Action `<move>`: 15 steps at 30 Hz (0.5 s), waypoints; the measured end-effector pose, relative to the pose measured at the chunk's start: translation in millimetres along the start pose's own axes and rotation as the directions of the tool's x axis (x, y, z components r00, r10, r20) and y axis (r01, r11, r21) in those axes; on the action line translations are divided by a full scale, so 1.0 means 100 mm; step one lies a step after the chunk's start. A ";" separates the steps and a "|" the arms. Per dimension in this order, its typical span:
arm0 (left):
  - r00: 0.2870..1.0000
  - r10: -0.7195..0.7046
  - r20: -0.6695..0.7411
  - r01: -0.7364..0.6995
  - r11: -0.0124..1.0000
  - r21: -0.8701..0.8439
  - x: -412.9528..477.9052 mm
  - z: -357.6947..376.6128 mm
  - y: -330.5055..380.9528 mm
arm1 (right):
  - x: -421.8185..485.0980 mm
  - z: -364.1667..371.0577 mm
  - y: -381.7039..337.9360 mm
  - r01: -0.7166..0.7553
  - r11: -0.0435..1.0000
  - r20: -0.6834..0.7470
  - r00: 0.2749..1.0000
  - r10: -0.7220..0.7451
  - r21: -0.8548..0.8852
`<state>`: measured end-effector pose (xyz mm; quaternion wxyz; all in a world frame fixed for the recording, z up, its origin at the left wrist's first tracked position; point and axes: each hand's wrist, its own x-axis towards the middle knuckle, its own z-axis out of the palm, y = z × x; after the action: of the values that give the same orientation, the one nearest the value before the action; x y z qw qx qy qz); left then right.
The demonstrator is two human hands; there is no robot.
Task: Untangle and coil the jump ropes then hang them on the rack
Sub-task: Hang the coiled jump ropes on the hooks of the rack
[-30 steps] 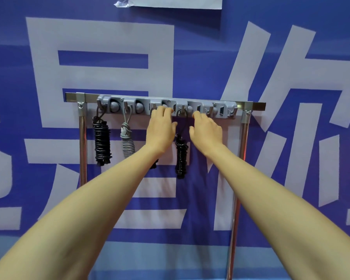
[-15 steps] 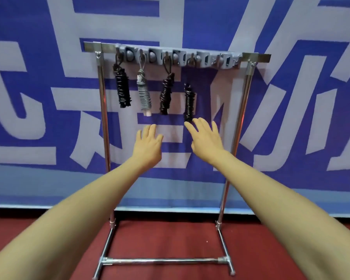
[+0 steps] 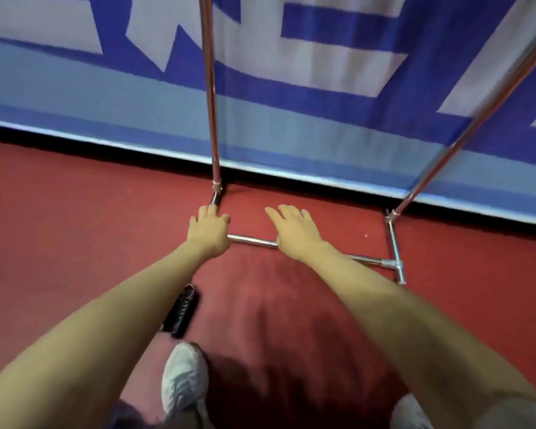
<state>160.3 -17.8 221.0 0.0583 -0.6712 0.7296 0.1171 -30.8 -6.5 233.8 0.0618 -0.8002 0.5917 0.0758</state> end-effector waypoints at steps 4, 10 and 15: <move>0.957 -0.201 0.209 0.217 0.975 -0.055 0.18 0.81 -0.59 | 0.35 0.91 -0.38 0.045 0.993 0.165 0.984 -0.063 0.109; 0.886 -0.363 0.289 0.411 0.903 -0.127 0.23 1.60 -1.25 | 0.73 1.86 -0.95 0.007 0.941 0.349 0.928 -0.133 0.339; 0.865 -0.368 0.342 0.443 0.880 -0.173 0.16 2.03 -1.46 | 0.96 2.26 -1.47 -0.117 0.827 0.396 0.908 -0.136 0.550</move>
<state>289.4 7.0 7.4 0.1078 -0.7869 0.5332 0.2914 126.0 -10.7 -5.1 0.4203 -0.7138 0.5561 0.0677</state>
